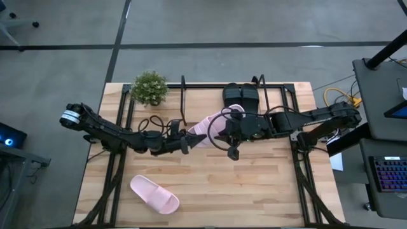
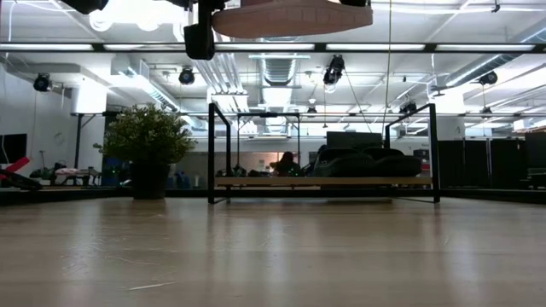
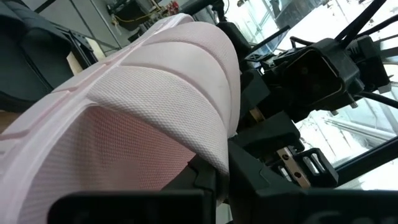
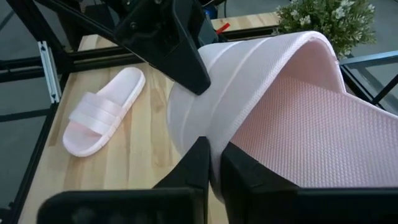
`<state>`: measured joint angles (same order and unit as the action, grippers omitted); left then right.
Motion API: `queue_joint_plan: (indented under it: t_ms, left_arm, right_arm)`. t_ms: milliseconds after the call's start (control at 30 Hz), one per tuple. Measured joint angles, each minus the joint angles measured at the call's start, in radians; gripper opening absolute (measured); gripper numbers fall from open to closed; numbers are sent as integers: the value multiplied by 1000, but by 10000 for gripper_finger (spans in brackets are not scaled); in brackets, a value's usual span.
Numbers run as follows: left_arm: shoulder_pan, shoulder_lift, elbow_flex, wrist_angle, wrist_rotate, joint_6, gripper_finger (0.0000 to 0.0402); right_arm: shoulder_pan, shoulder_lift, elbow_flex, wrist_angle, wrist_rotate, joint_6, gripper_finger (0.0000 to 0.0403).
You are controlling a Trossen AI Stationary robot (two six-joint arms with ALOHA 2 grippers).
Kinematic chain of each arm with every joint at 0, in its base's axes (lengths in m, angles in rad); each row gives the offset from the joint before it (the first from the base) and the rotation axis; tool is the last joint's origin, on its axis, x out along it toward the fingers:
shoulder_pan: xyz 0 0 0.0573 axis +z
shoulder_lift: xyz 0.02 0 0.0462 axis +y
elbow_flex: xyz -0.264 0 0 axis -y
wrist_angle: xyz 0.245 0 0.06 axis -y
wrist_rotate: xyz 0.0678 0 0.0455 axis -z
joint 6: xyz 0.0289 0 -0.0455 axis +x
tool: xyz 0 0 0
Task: Pick and place slides into the shelf
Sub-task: Put the top pink slipper on the shelf
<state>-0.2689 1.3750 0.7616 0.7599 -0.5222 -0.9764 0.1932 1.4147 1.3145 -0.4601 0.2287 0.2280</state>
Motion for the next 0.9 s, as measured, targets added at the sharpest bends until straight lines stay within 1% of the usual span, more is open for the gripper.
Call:
queue_joint_plan:
  t_ms: [467,900]
  left_arm:
    - [1,-1,0,10,-2,-2,1]
    - [1,-3,0,20,-2,-3,46]
  right_arm:
    - [0,0,2,20,7,7,10]
    - [1,0,3,25,26,6,9]
